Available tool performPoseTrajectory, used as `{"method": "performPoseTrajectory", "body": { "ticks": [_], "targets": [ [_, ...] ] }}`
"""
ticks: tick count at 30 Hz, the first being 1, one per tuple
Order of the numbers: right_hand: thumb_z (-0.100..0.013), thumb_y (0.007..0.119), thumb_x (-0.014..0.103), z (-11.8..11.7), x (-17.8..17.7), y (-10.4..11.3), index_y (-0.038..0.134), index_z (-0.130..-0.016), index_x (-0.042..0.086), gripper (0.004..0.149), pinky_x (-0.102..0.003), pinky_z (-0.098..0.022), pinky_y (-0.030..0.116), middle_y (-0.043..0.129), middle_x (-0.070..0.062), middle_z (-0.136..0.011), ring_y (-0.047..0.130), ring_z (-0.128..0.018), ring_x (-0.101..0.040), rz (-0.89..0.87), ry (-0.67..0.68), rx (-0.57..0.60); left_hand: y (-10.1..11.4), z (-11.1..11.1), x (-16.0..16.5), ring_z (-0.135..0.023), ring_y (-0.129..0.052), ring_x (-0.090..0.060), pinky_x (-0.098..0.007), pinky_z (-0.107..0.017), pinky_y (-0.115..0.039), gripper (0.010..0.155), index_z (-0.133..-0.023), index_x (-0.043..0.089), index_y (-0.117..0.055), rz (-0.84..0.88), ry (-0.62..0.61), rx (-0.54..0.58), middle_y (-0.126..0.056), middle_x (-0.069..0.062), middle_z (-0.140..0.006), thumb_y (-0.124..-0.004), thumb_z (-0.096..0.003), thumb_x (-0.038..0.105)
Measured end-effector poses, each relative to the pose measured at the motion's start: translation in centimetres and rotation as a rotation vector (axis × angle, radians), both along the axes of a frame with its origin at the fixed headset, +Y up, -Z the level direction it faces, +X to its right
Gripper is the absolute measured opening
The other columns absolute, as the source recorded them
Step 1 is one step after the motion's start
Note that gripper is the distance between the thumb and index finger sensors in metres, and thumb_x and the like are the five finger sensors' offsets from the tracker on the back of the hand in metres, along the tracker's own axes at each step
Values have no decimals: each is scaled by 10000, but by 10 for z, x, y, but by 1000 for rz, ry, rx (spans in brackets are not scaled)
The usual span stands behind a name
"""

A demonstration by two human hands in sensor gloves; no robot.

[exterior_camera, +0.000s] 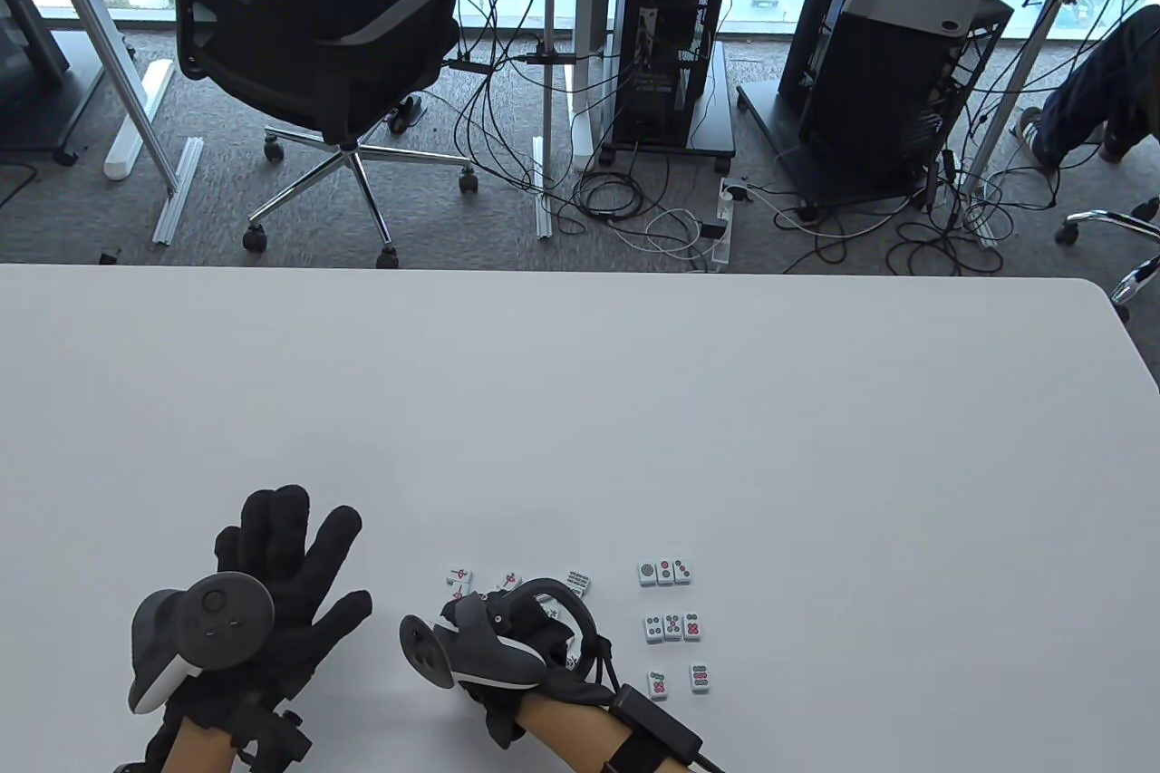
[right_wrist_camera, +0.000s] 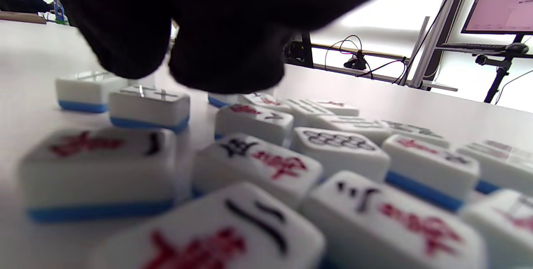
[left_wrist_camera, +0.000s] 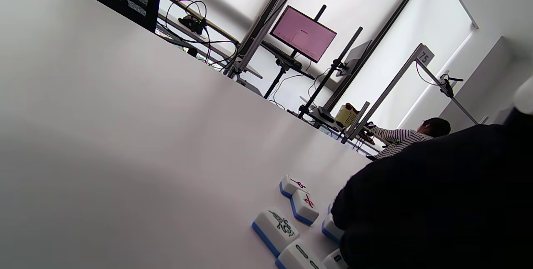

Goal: Mahjong suit sorting

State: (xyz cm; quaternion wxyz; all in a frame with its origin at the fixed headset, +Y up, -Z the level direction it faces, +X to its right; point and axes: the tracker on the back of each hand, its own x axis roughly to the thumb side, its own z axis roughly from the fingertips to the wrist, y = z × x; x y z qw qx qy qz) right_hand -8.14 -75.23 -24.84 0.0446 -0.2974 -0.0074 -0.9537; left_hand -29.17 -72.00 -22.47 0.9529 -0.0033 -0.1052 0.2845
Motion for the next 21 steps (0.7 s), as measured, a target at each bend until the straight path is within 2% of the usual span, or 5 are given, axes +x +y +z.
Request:
{"method": "performPoseTrajectory", "body": {
  "ticks": [10,17,21],
  "targets": [
    [-423,837,465,7,-8,-7,876,-751,68,517,-249,-47,784,963,-13,-347,865,-66,-97,71,27,-1,0,0,-1,-1050,225,-146,-546,-706,112,799,-1125,404,-281,7,0,-3,134,161,-1102,-585,-461,728],
    [-409,873,399,7,-6,-6,844,-805,49,529,-258,-73,794,964,-22,-386,876,-98,-108,47,66,-64,1,0,0,-1051,224,-147,-546,-706,110,798,-1125,405,-280,12,-3,-7,134,160,-1102,-584,-462,728],
    [-399,890,354,9,-2,-5,823,-862,114,525,-275,-125,812,965,-24,-448,897,-157,-127,37,116,-70,1,0,0,-1051,223,-148,-547,-706,110,798,-1125,405,-280,14,-5,-10,134,160,-1103,-584,-462,728]
  ]
}}
